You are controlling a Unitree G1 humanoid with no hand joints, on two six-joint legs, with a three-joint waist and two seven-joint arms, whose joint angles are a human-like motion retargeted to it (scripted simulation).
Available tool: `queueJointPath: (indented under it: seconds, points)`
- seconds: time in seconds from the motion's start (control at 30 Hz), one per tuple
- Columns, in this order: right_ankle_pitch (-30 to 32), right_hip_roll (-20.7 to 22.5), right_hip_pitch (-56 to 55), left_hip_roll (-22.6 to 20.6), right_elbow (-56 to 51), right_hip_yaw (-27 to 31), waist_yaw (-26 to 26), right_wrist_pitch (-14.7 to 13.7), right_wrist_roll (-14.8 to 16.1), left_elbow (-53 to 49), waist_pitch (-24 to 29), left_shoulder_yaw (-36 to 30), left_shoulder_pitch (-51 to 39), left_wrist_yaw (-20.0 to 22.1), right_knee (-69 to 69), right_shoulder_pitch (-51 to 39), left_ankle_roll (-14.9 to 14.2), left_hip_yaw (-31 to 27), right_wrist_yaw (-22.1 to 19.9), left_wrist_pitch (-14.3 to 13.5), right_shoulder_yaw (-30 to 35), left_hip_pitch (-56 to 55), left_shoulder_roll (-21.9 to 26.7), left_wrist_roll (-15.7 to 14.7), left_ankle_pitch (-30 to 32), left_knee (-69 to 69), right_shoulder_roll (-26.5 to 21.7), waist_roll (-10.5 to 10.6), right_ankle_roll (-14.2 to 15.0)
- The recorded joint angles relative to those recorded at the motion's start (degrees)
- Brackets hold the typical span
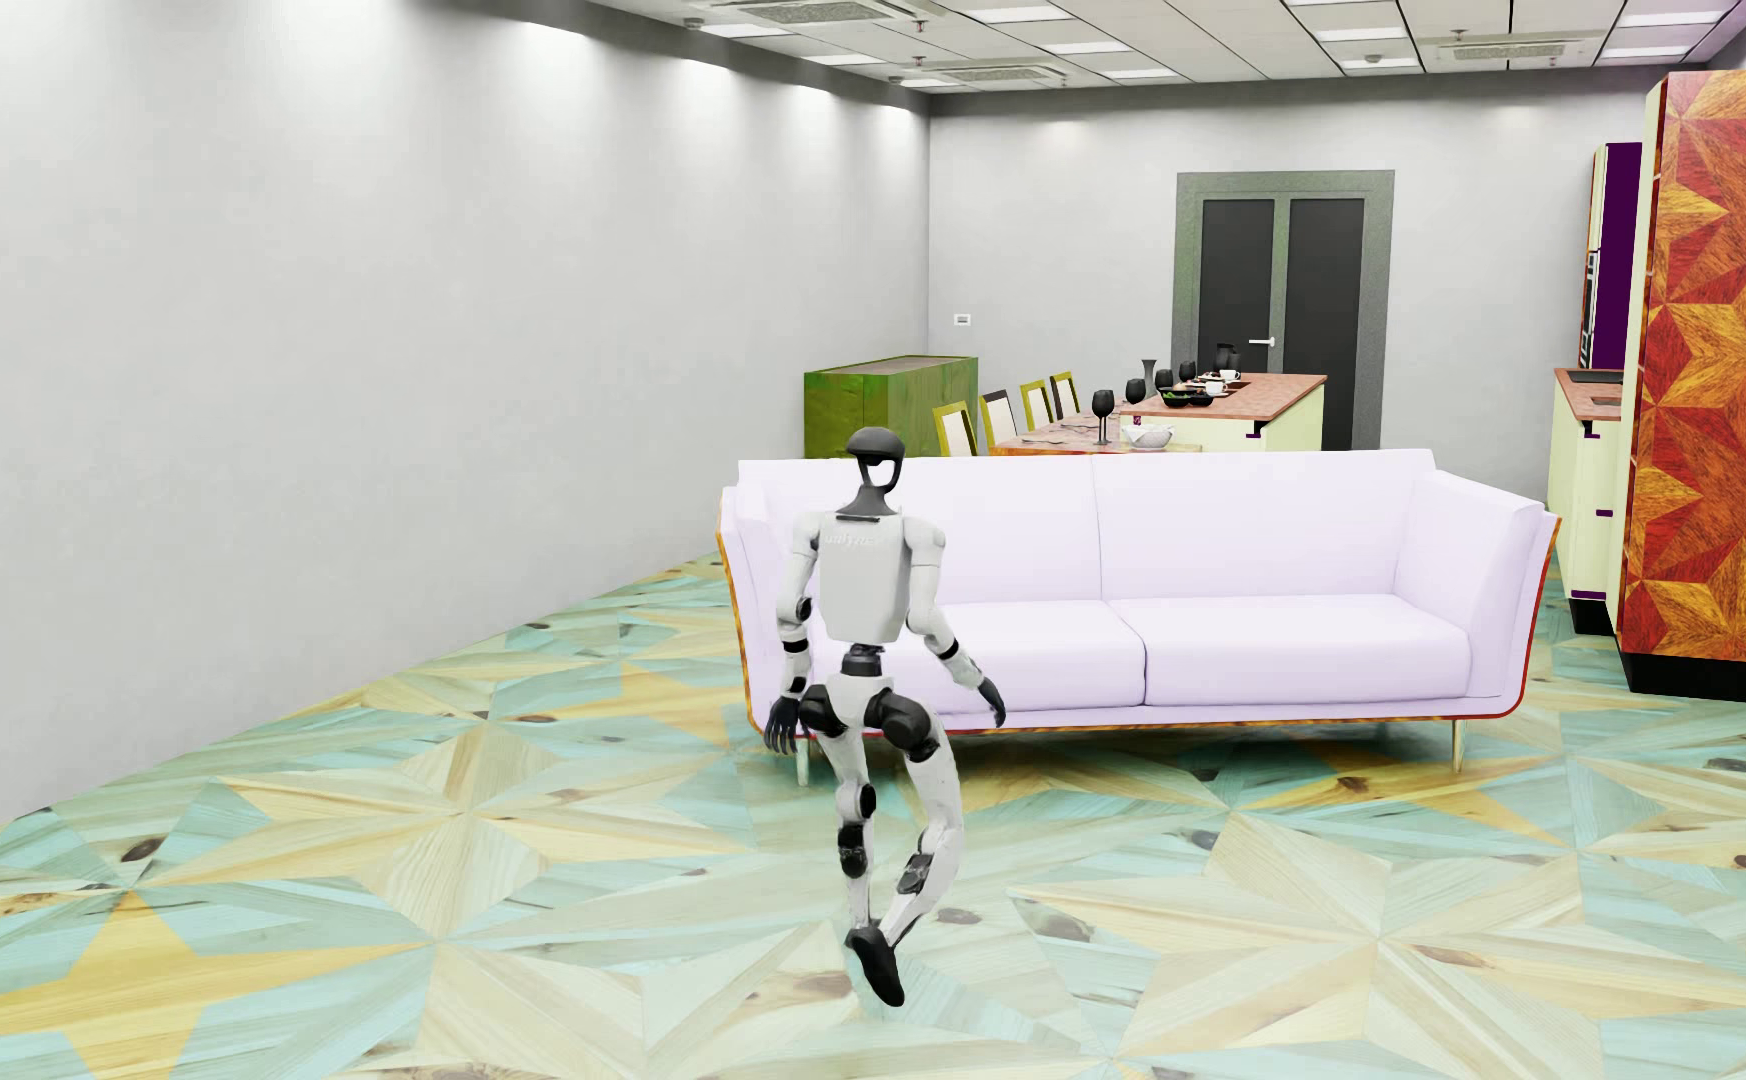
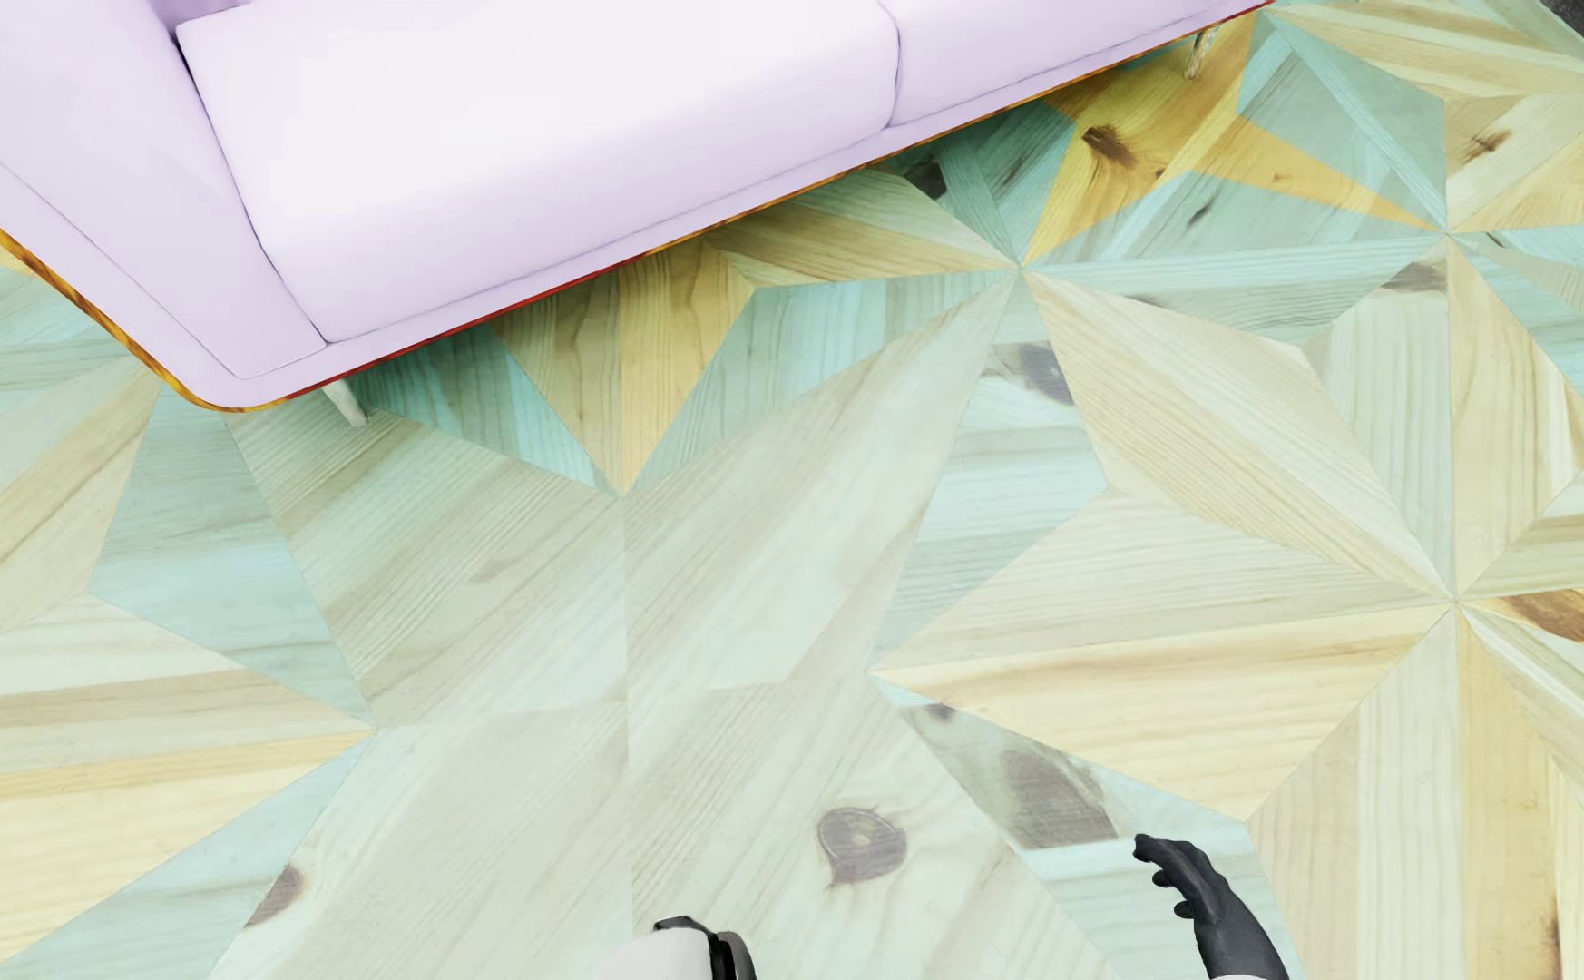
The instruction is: Approach the light purple sofa
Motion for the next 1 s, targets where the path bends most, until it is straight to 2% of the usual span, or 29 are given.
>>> queueJointPath:
  seconds: [0.03,0.07,0.1,0.17,0.2,0.23,0.27,0.3,0.33,0.37,0.4,0.43,0.47,0.5,0.53,0.57,0.6,0.63,0.67,0.7,0.73,0.77,0.8,0.83,0.87,0.9,0.93,0.97,1.0]
  points:
    - [-4.52,-0.38,-5.52,-2.86,5.0,-2.03,-1.5,3.34,-1.4,1.2,-0.22,-4.03,-4.31,-3.19,-0.14,0.73,-0.43,-0.94,1.54,-1.63,-0.32,5.8,1.35,2.02,-1.85,-3.89,0.85,-0.6,-0.18]
    - [-7.67,0.5,-10.24,-5.49,9.69,-3.97,-2.98,6.14,-2.78,1.48,-0.61,-7.96,-8.68,-3.92,-3.98,2.46,-1.0,-2.8,4.51,-3.42,-0.62,11.61,3.0,4.44,-3.42,-7.78,1.33,-0.83,-1.09]
    - [-10.08,1.52,-13.91,-7.44,13.44,-5.98,-4.32,9.11,-4.45,0.74,-1.12,-11.95,-13.09,-3.2,-11.02,3.83,-1.29,-5.13,8.69,-4.82,-0.39,17.0,4.1,7.23,-5.34,-10.68,2.22,-0.75,0.49]
    - [-10.22,3.61,-19.43,-9.58,15.8,-7.71,-6.89,8.98,-6.99,-3.02,-2.17,-18.83,-22.56,-1.29,-31.72,10.24,-1.33,-9.53,18.2,-8.23,-0.89,25.27,5.39,10.41,-11.56,-11.55,1.75,-0.27,1.6]
    - [-8.79,5.55,-20.11,-9.6,14.98,-5.54,-8.05,8.27,-7.4,-6.45,-2.63,-19.99,-26.42,0.01,-46.2,13.86,-1.71,-12.8,20.18,-9.98,-2.51,29.18,5.63,9.99,-15.18,-11.55,2.53,-0.04,3.79]
    - [-7.64,6.89,-18.72,-9.24,13.81,-1.37,-9.16,8.17,-7.12,-10.56,-3.03,-19.06,-28.57,2.31,-61.58,17.67,-2.14,-16.09,19.09,-11.69,-5.29,33.66,5.3,7.79,-18.56,-11.64,4.14,0.13,5.64]
    - [-11.12,6.09,-18.31,-8.74,13.21,-1.44,-9.99,8.62,-6.41,-14.87,-3.27,-16.74,-28.73,5.6,-67.57,21.36,-2.64,-17.97,16.14,-13.59,-8.42,38.5,4.64,4.18,-21.42,-9.95,6.09,-0.06,8.39]
    - [-5.31,4.99,-17.76,-7.1,13.73,-5.68,-10.53,9.32,-5.92,-19.09,-3.41,-14.05,-27.48,8.96,-65.29,23.79,-2.97,-17.49,13.47,-15.46,-10.53,41.38,4.64,0.38,-20.26,-5.25,8.13,-0.47,8.89]
    - [5.42,5.81,-19.81,-3.99,15.42,-6.06,-11.05,10.25,-6.36,-22.85,-2.99,-11.63,-25.65,11.46,-54.28,24.76,-5.68,-16.67,12.33,-16.61,-11.01,41.17,5.71,-2.17,-13.65,4.76,9.88,-0.39,3.26]
    - [-0.2,6.43,-21.54,-1.08,17.44,-7.25,-11.16,11.27,-7.74,-25.38,-2.28,-9.14,-23.49,13.39,-42.33,24.42,-10.59,-16.18,12.66,-16.57,-10.36,37.69,6.39,-3.19,-2.79,18.94,10.49,0.08,-0.23]
    - [-6.57,6.78,-20.99,2.07,18.67,-8.2,-11.12,11.99,-9.55,-25.66,-1.48,-6.74,-21.54,15.33,-35.07,22.8,-13.89,-15.65,13.77,-15.0,-9.39,31.17,5.67,-3.33,4.55,33.55,10.11,0.78,-1.48]
    - [-10.39,7.29,-18.07,7.07,18.19,-9.42,-10.6,11.89,-11.26,-23.1,-0.81,-5.52,-20.67,16.88,-33.84,20.32,-12.3,-14.56,14.34,-11.75,-8.63,23.34,4.17,-3.12,3.2,43.47,9.34,1.66,-1.1]
    - [-11.88,8.18,-13.97,10.59,15.92,-10.41,-9.51,10.68,-12.81,-18.13,-0.42,-6.6,-20.98,16.23,-36.27,17.77,-6.23,-13.36,13.15,-7.48,-8.31,15.83,3.33,-2.43,1.7,47.47,8.46,2.55,-0.87]
    - [-12.22,9.33,-9.9,11.84,12.71,-10.71,-8.2,8.17,-14.02,-12.15,-0.3,-9.99,-21.49,12.05,-39.59,15.38,-2.26,-11.17,9.96,-3.93,-8.14,10.01,4.01,-1.03,0.16,46.28,7.47,3.23,-0.78]
    - [-12.03,10.6,-6.17,11.27,9.44,-10.19,-6.98,4.56,-14.18,-6.6,-0.38,-14.33,-21.18,5.68,-42.47,13.04,0.07,-8.48,6.09,-2.65,-7.73,6.11,5.74,0.6,-0.8,40.99,6.4,3.64,-1.07]
    - [-13.13,11.83,-2.61,8.9,6.49,-9.11,-6.05,1.42,-12.92,-2.75,-0.56,-17.66,-19.5,-0.4,-44.57,9.97,-1.79,-7.66,3.49,-3.03,-6.58,3.19,7.89,1.67,-0.72,33.08,5.49,3.77,-1.35]
    - [-15.35,12.77,0.63,7.06,3.74,-8.18,-5.48,-2.12,-10.42,0.53,-0.88,-19.39,-17.79,-4.78,-45.7,7.85,-5.32,-8.02,2.58,-3.53,-5.15,1.5,9.67,1.49,-0.46,22.33,4.36,3.72,-1.59]
    - [-19.26,13.58,3.42,5.99,1.41,-7.32,-5.15,-5.34,-7.4,2.17,-1.3,-19.86,-15.15,-7.04,-45.66,5.72,-6.78,-9.24,3.16,-3.54,-3.83,1.01,11.59,0.8,0.69,9.72,2.98,3.67,-1.5]
    - [-23.3,14.17,5.46,6.17,-1.08,-6.11,-4.96,-7.23,-4.71,2.72,-1.74,-19.77,-12.17,-7.07,-44.19,3.21,-7.47,-9.71,4.15,-2.86,-2.49,2.14,12.52,0.26,3.03,-3.87,1.98,3.76,-1.11]
    - [-27.21,14.35,6.36,7.12,-3.94,-4.33,-4.8,-8.39,-2.38,2.3,-1.9,-18.77,-8.59,-5.16,-40.5,0.96,-5.44,-8.79,4.71,-2.38,-1.32,3.08,12.89,-0.32,11.23,-12.37,0.94,4.01,-0.33]
    - [-30.31,13.0,5.48,7.88,-6.89,-2.17,-4.6,-9.22,-1.04,1.88,-1.67,-16.94,-4.91,-1.55,-33.84,-1.07,-4.9,-6.25,4.51,-2.34,-1.03,2.99,11.84,-1.52,14.18,-10.05,-0.38,4.02,0.79]
    - [-28.74,11.5,2.84,8.44,-8.89,0.3,-4.35,-9.78,-0.26,2.74,-1.26,-14.82,-2.6,2.47,-24.35,-2.46,-4.29,-3.46,2.87,-1.85,-1.24,3.18,9.73,-3.26,9.74,-3.99,-1.06,3.55,2.1]
    - [-21.73,11.04,-0.33,8.47,-8.59,2.65,-3.96,-9.28,0.33,4.9,-1.0,-13.49,-2.56,4.66,-16.07,-3.36,-4.71,-2.22,-0.07,-0.39,-1.83,3.95,7.7,-4.78,6.4,-0.15,-0.3,2.78,3.35]
    - [-15.59,9.78,-2.84,8.19,-5.7,2.85,-3.49,-7.21,0.37,7.36,-1.08,-13.98,-3.89,3.59,-11.28,-4.0,-5.21,-1.04,-2.71,1.11,-2.75,6.07,6.58,-5.06,4.61,-0.23,1.62,2.07,8.53]
    - [-16.0,7.03,-4.41,7.44,-1.05,1.64,-3.14,-3.38,-0.53,8.77,-1.41,-16.34,-5.75,0.0,-10.2,-4.98,-5.64,0.24,-3.06,1.73,-3.01,8.91,6.14,-3.68,4.26,-2.91,3.18,1.5,10.57]
    - [-18.11,4.28,-5.32,6.41,4.17,-0.36,-2.94,0.69,-2.92,8.18,-1.86,-18.92,-7.61,-3.33,-11.92,-6.22,-5.96,1.28,0.13,1.17,-1.74,12.01,6.31,-1.66,4.63,-6.79,3.56,1.03,7.23]
    - [-20.63,2.25,-5.71,5.49,9.08,-2.46,-2.87,2.98,-6.66,5.94,-2.31,-19.96,-9.27,-4.21,-15.82,-7.23,-6.23,1.92,6.11,-0.34,0.97,14.62,6.79,-0.39,4.93,-10.2,2.82,0.69,4.05]
    - [-22.87,0.85,-5.44,4.87,13.06,-4.54,-2.84,3.32,-10.36,2.77,-2.7,-19.28,-10.67,-2.65,-22.0,-7.74,-6.53,2.18,12.31,-2.05,3.4,16.17,7.16,-0.43,4.61,-11.98,1.88,0.44,3.14]
    - [-22.38,0.97,-5.06,4.54,16.15,-4.77,-2.89,3.29,-12.41,-0.34,-2.99,-17.28,-12.03,0.22,-30.04,-7.74,-6.85,2.04,15.69,-3.86,3.66,16.86,6.84,-0.77,3.72,-12.31,1.81,0.23,4.52]
